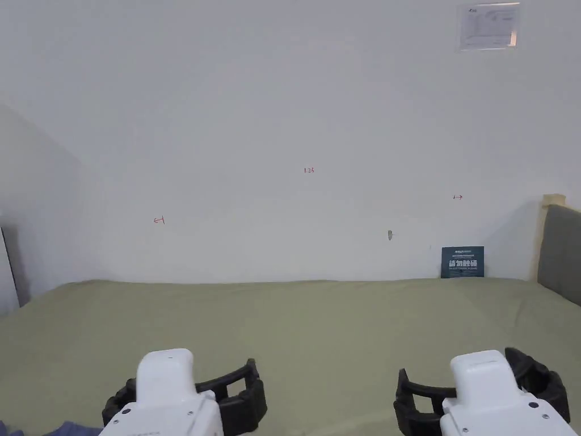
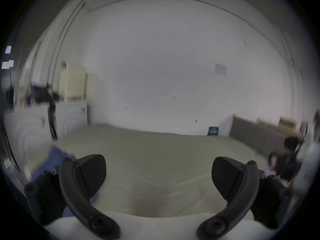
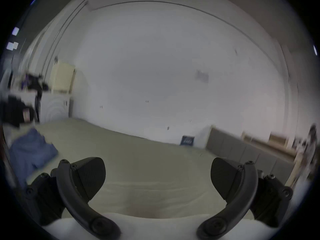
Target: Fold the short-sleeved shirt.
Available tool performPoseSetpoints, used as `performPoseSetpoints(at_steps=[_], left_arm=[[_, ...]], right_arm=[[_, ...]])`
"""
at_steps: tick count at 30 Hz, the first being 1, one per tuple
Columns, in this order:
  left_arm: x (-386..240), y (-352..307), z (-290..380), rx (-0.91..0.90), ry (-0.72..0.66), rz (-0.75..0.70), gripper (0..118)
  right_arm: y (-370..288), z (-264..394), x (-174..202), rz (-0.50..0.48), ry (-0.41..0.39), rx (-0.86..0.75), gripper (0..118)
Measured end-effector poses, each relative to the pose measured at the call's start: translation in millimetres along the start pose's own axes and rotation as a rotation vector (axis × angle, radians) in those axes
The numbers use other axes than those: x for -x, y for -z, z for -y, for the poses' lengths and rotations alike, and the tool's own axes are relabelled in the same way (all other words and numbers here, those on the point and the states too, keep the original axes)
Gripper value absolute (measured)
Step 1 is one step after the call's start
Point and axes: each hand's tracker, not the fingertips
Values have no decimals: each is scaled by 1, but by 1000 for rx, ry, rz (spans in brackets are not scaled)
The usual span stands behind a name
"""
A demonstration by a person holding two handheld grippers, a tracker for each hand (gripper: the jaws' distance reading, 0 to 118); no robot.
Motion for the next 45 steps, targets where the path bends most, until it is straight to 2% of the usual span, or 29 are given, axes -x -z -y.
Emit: performPoseSetpoints(at_steps=[1,2,3,5,7,8,9,10,11,12,14,15,17,19,22,23,24,27,30,33,45], left_arm=[[12,3,-1,43,-149,46,118],[28,9,0,96,-349,99,118],[43,13,5,141,-545,148,118],[78,26,31,237,-1014,278,118],[98,37,66,293,-1384,372,118],[103,40,86,299,-1527,412,118],[107,43,99,301,-1613,446,118],[107,43,106,319,-1642,413,118],[109,44,110,310,-1602,349,118],[110,44,104,287,-1487,272,118],[106,43,87,250,-1267,210,118],[100,35,76,230,-1138,183,118],[81,32,46,199,-816,128,118],[56,22,22,122,-484,69,118],[9,10,5,-33,-9,-90,118],[2,6,6,-67,93,-121,118],[-7,4,5,-79,156,-135,118],[-17,4,2,-88,266,-118,118],[-21,4,1,-74,311,-124,118],[-21,6,-1,-81,293,-128,118],[-16,6,-8,-64,231,-104,118]], right_arm=[[-2,-2,7,18,-125,-36,118],[-3,-4,16,49,-286,-70,118],[-5,-4,26,84,-488,-117,118],[-8,7,48,120,-949,-242,118],[-7,25,59,136,-1375,-357,118],[-7,32,60,84,-1486,-391,118],[-8,35,60,31,-1513,-413,118],[-9,37,62,-9,-1502,-447,118],[-11,37,62,-64,-1457,-446,118],[-10,32,60,-93,-1382,-403,118],[-4,19,54,-57,-1130,-299,118],[0,10,48,-52,-923,-226,118],[7,-8,21,-90,-406,-64,118],[13,-11,-5,-109,10,17,118],[16,-2,-37,-129,474,99,118],[17,3,-41,-128,532,103,118],[18,6,-43,-118,543,113,118],[13,9,-34,-18,413,107,118],[8,6,-26,9,320,57,118],[3,1,-20,17,233,22,118],[6,0,-22,-3,258,40,118]])
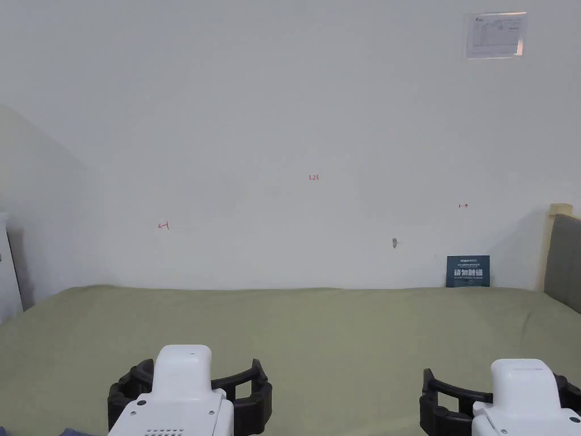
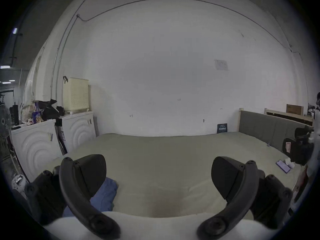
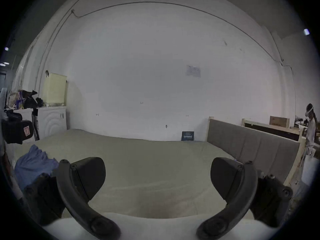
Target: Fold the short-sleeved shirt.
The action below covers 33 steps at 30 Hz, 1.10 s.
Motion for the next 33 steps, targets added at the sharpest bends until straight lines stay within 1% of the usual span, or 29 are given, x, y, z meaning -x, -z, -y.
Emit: performPoseSetpoints(at_steps=[1,2,3,4,5,6,7,8,9,10,11,14,19,26,29,33], left_arm=[[1,0,0,4,-5,0,117],[-1,-1,-1,8,-8,-6,110],[-1,-1,-1,13,-9,-12,91],[0,-1,-1,13,-11,-10,59],[1,-1,-1,13,-13,-1,12],[-1,0,-1,17,-16,-2,4],[-1,2,0,24,-22,-12,4],[1,1,1,16,-33,-11,4],[2,1,1,17,-48,15,2],[3,1,0,25,-55,9,0],[3,1,0,26,-56,8,0],[3,2,1,29,-49,11,0],[4,4,2,39,-43,-1,0],[10,4,0,43,-64,30,0],[15,7,-1,47,-72,31,0],[30,9,0,58,-78,7,0]], right_arm=[[0,-1,0,0,5,6,118],[0,-1,-1,2,10,8,118],[-1,-1,0,5,9,5,118],[-2,-2,0,7,2,0,117],[-3,-3,1,6,-10,-5,108],[-4,-3,3,10,-19,-6,77],[-5,-3,3,9,-36,-24,34],[-6,-4,3,16,-34,-31,6],[-4,-3,2,28,-23,-31,6],[-5,-2,2,49,-8,-48,6],[-5,-3,-1,33,7,-37,6],[-1,-2,-3,25,25,-5,6],[1,-3,-4,38,26,20,6],[1,-5,-2,22,28,28,6],[4,-6,5,13,6,25,6],[10,-6,22,-27,8,39,6]])
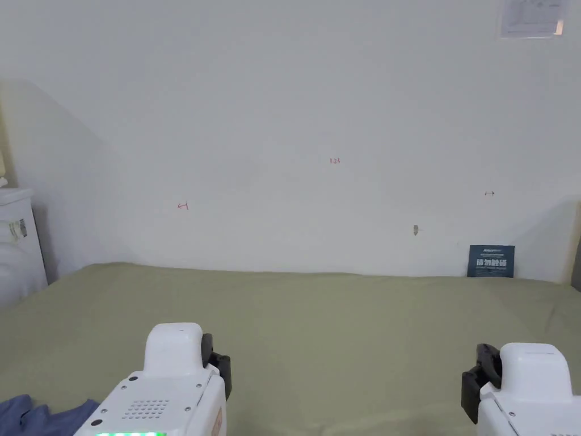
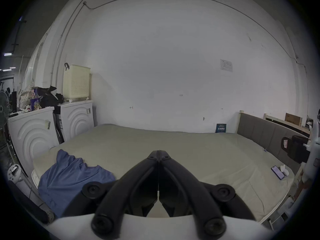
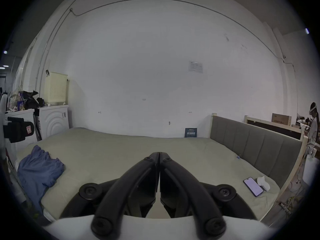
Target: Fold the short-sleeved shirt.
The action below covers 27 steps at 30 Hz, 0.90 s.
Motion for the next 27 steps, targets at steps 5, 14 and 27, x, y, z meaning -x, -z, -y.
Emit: performPoseSetpoints(at_steps=[5,14,27], left_arm=[[48,-10,-3,10,-18,-100,0],[173,-74,1,38,-47,-471,0],[254,-95,21,88,-64,-613,0]], right_arm=[[16,0,45,-146,38,50,6],[16,5,202,-554,-4,60,6],[18,12,277,-707,-41,78,6]])
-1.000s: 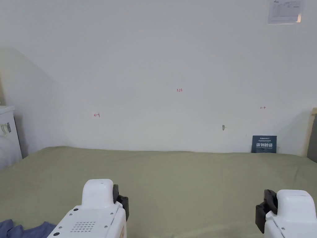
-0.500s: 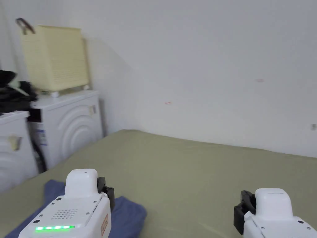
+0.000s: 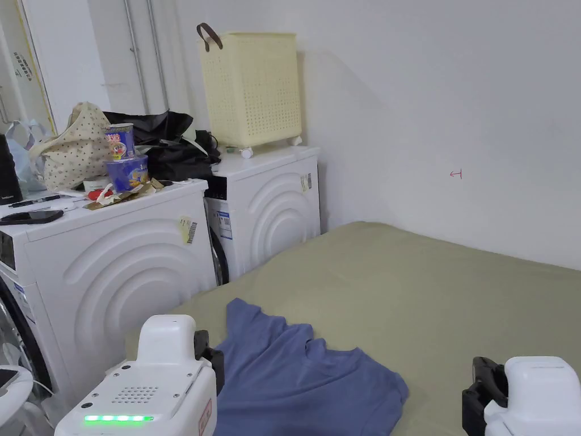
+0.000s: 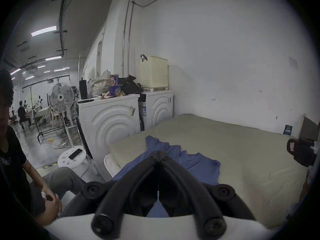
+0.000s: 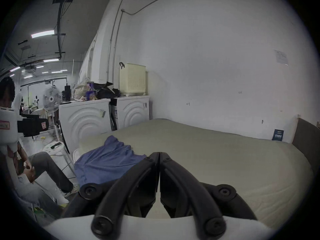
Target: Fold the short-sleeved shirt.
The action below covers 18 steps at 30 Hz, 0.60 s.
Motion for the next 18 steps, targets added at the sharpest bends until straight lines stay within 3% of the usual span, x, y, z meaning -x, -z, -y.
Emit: performPoseSetpoints(at_steps=[9,18], left_arm=[[-14,70,24,93,0,65,0],[-72,192,66,347,56,146,0]], right_arm=[[29,22,-8,-8,-10,66,6],[57,64,-30,14,5,164,6]])
